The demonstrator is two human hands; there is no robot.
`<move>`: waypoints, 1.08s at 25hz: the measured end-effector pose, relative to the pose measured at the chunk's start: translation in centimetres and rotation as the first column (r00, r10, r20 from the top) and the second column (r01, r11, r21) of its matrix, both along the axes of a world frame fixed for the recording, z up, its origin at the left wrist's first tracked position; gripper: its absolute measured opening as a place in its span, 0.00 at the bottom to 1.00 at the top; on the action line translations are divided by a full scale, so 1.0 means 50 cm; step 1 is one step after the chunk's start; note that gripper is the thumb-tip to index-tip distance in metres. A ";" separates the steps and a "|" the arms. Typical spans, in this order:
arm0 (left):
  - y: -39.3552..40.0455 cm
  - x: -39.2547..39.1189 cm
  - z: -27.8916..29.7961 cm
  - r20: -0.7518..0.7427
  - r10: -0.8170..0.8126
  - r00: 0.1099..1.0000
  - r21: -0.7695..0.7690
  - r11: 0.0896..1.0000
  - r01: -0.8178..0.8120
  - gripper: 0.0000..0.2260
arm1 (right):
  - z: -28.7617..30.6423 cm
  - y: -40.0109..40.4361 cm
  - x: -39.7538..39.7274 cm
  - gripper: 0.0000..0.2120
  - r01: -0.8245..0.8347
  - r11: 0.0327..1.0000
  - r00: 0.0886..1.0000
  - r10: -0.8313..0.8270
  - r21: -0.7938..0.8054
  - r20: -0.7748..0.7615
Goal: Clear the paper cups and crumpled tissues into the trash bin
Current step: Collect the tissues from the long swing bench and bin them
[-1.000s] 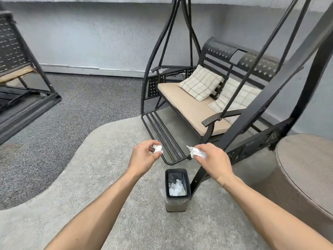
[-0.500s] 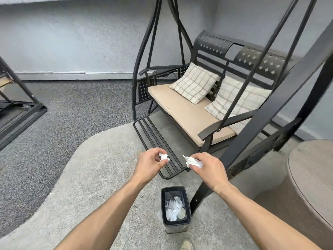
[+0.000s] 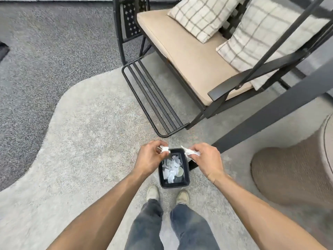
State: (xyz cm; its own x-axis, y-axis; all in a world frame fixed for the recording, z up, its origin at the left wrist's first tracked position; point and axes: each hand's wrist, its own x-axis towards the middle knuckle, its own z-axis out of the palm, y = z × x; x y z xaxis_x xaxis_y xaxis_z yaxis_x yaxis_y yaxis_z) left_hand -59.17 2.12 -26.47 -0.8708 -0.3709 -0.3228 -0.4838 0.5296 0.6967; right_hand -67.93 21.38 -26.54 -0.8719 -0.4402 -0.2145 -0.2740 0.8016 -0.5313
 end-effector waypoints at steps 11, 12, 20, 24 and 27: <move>-0.027 -0.035 -0.523 0.398 -0.112 0.911 0.038 0.994 0.106 0.11 | -0.534 -0.076 0.023 0.09 0.125 0.962 0.928 -0.201 0.244 0.315; -0.025 -0.038 -0.566 0.424 -0.103 0.900 0.037 0.995 0.097 0.10 | -0.578 -0.083 0.026 0.10 0.147 0.956 0.917 -0.228 0.255 0.328; -0.013 -0.052 -0.744 0.520 -0.182 0.834 0.033 0.980 0.194 0.17 | -0.755 -0.100 0.044 0.20 0.167 0.937 0.882 -0.281 0.308 0.377; -0.011 -0.055 -0.746 0.553 -0.243 0.797 0.051 0.965 0.258 0.23 | -0.762 -0.106 0.042 0.24 0.142 0.944 0.871 -0.262 0.298 0.414; -0.020 -0.053 -0.727 0.551 -0.270 0.789 0.034 0.953 0.302 0.25 | -0.745 -0.105 0.036 0.24 0.167 0.941 0.880 -0.277 0.295 0.386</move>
State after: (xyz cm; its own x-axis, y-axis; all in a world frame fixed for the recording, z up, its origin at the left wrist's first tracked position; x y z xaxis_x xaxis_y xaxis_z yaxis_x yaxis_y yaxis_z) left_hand -61.81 1.11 -62.81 -0.6267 -0.1630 -0.7620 -0.5943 0.7325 0.3321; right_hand -66.12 16.11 -63.82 -0.7455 -0.1306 -0.6536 0.1288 0.9339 -0.3336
